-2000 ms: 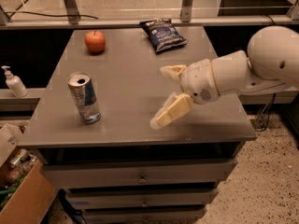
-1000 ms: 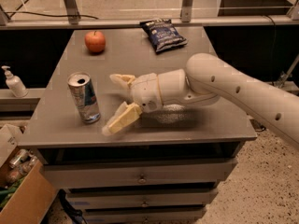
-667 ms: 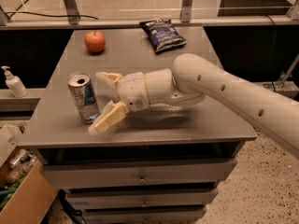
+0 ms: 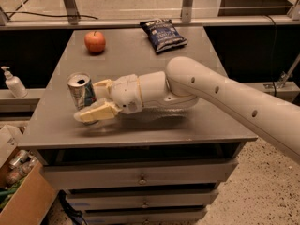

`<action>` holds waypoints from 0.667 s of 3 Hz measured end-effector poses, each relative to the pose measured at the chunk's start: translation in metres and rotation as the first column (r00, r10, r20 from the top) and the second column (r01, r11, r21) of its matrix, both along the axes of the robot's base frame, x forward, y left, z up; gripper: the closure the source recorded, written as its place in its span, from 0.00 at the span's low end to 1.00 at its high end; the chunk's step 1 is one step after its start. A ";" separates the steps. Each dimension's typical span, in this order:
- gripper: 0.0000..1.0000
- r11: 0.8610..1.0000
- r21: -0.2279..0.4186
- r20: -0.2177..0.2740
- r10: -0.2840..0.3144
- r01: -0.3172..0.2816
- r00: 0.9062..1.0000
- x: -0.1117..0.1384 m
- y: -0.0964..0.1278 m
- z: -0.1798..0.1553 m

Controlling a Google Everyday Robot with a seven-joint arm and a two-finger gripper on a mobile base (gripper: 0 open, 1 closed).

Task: Move redbull can near blue chip bag

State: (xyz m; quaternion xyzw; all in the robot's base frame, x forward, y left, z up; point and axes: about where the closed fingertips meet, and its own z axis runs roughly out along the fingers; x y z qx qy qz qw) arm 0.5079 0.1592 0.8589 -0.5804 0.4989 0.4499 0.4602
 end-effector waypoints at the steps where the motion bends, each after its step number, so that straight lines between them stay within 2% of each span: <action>1: 0.65 0.999 0.007 -0.027 -0.038 0.038 0.999 0.004 -0.009 -0.001; 2: 0.87 0.992 0.008 -0.048 -0.122 0.123 0.991 0.020 -0.036 0.003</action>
Offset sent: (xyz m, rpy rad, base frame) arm 0.0468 -0.0831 0.0065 0.0153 0.0745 -0.2577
